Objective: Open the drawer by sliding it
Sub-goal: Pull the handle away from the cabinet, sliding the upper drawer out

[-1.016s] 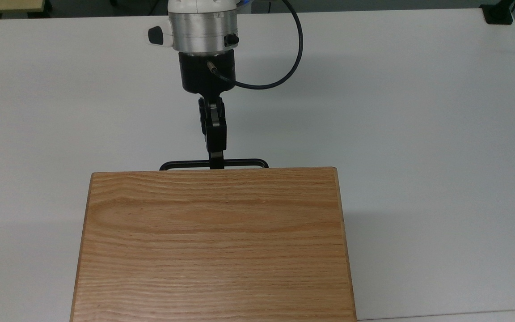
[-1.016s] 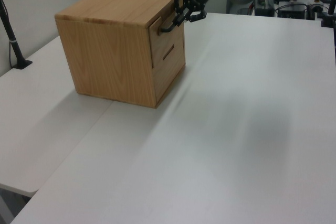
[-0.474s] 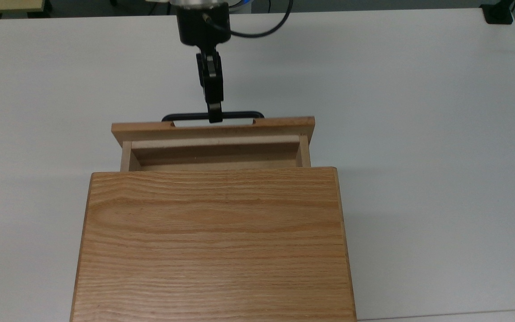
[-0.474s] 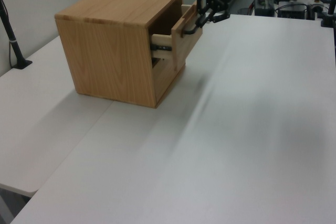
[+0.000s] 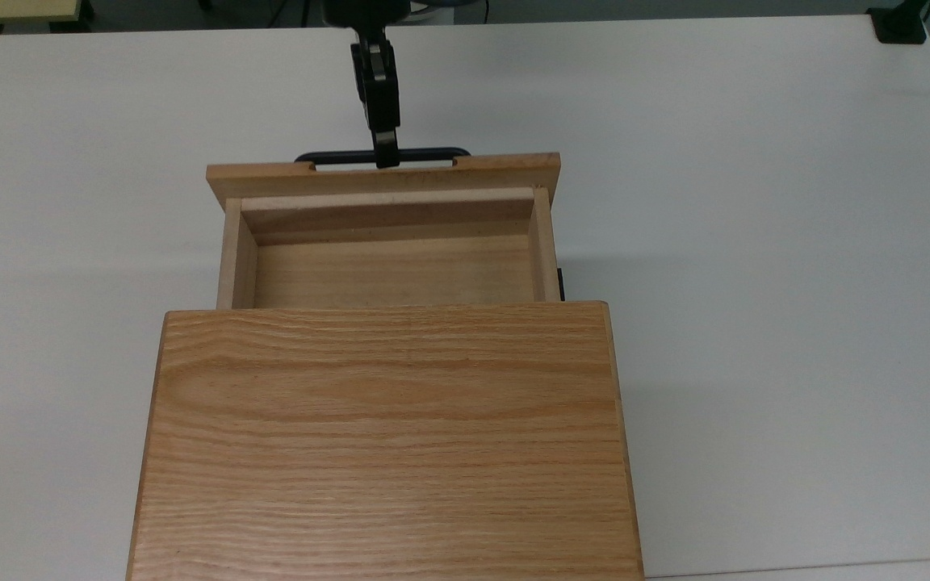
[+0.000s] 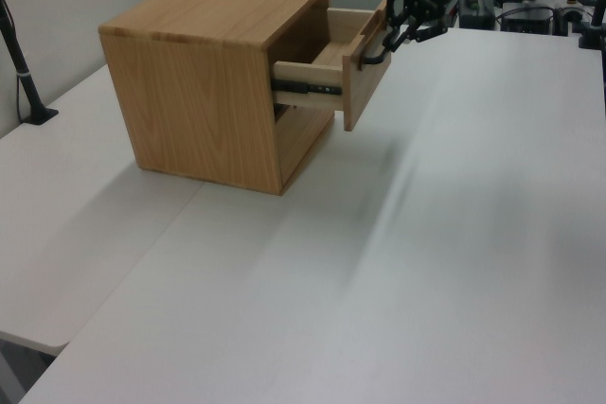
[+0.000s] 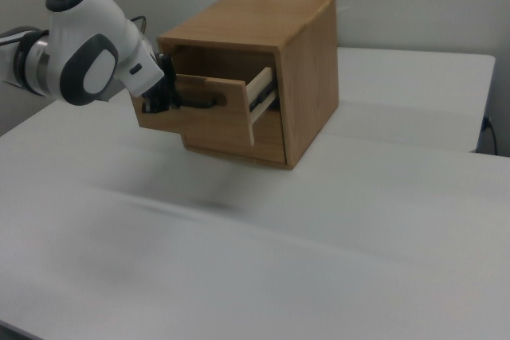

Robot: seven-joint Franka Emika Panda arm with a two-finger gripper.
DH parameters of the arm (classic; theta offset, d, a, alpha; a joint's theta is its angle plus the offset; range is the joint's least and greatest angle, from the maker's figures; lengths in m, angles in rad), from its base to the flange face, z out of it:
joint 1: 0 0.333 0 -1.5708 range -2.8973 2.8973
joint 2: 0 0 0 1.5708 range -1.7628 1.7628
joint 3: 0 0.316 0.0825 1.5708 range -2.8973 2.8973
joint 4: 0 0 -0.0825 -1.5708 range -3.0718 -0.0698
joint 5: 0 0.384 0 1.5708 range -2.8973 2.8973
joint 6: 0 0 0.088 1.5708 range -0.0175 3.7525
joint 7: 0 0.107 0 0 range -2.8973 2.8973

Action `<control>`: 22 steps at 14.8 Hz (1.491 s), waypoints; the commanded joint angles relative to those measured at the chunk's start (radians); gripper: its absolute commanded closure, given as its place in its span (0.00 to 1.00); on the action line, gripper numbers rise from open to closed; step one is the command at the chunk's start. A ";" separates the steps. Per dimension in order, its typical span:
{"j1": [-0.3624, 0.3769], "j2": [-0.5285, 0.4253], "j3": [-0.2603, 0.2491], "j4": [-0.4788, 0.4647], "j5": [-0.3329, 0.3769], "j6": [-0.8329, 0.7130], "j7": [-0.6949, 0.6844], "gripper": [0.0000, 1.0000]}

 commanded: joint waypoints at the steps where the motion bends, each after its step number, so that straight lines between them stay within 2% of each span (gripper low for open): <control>1: 0.003 -0.135 -0.001 -0.105 0.015 0.004 -0.048 0.89; 3: 0.003 -0.184 -0.001 -0.142 0.015 -0.016 -0.061 0.88; 8: 0.003 -0.202 -0.003 -0.165 0.016 -0.038 -0.067 0.88; 9: 0.003 -0.201 -0.001 -0.165 0.018 -0.039 -0.066 0.85; 10: 0.002 -0.196 -0.003 -0.164 0.025 -0.039 -0.066 0.66; 11: 0.000 -0.195 -0.003 -0.162 0.044 -0.039 -0.066 0.26; 12: -0.003 -0.192 -0.003 -0.159 0.052 -0.045 -0.066 0.05; 13: -0.004 -0.192 -0.003 -0.155 0.055 -0.055 -0.066 0.00; 17: 0.002 -0.192 -0.003 -0.119 0.055 -0.094 -0.070 0.00; 20: 0.008 -0.143 -0.003 -0.008 0.068 -0.290 -0.372 0.00; 22: -0.006 -0.103 -0.020 0.164 0.139 -0.547 -0.686 0.00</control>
